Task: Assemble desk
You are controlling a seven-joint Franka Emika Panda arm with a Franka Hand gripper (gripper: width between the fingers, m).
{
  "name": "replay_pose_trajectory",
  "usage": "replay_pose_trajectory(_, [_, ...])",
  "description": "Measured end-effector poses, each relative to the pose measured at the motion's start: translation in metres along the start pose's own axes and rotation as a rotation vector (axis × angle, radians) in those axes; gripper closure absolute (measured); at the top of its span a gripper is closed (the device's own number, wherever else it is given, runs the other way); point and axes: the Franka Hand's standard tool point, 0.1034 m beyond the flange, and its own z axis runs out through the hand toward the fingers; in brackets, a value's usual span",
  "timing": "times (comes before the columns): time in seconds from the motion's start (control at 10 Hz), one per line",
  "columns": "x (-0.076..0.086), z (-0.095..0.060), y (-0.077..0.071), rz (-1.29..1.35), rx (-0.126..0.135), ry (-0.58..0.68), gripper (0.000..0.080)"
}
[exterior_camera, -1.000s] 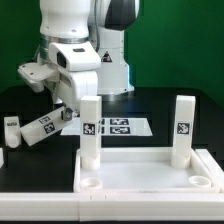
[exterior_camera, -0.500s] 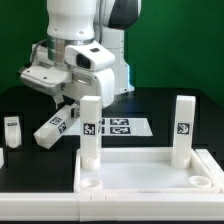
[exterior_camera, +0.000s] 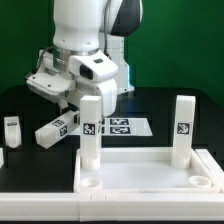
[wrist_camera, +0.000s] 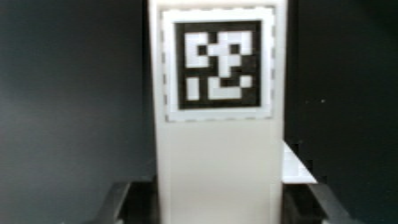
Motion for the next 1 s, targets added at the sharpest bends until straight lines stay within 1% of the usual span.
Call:
replay_pose_trajectory(0.1, [0.000,0.000,-0.001,0.009,0.001,0.000,0.0434])
replay_pose_trajectory(0.2, [0.000,0.000,-0.001,0.014,0.001,0.001,0.0434])
replay_pose_trajectory(0.3, [0.000,0.001,-0.001,0.033,0.001,0.001,0.0286])
replay_pose_trajectory(0.4, [-0.001,-0.004,-0.001,0.063,0.001,-0.004,0.0180])
replay_pose_trajectory(0.5, [-0.006,-0.021,0.001,0.091,-0.008,-0.026,0.0180])
replay_pose_trajectory(0.6, [-0.014,-0.043,0.001,0.161,-0.007,-0.056,0.0155])
replay_pose_trajectory(0.7, [-0.022,-0.059,0.000,0.292,0.000,-0.073,0.0155])
replay_pose_trajectory(0.8, [-0.031,-0.069,0.002,0.391,-0.007,-0.093,0.0151])
replay_pose_trajectory(0.9, [-0.028,-0.064,0.001,0.438,-0.006,-0.086,0.0151])
replay_pose_trajectory(1.0, [-0.028,-0.064,0.001,0.510,-0.006,-0.084,0.0150])
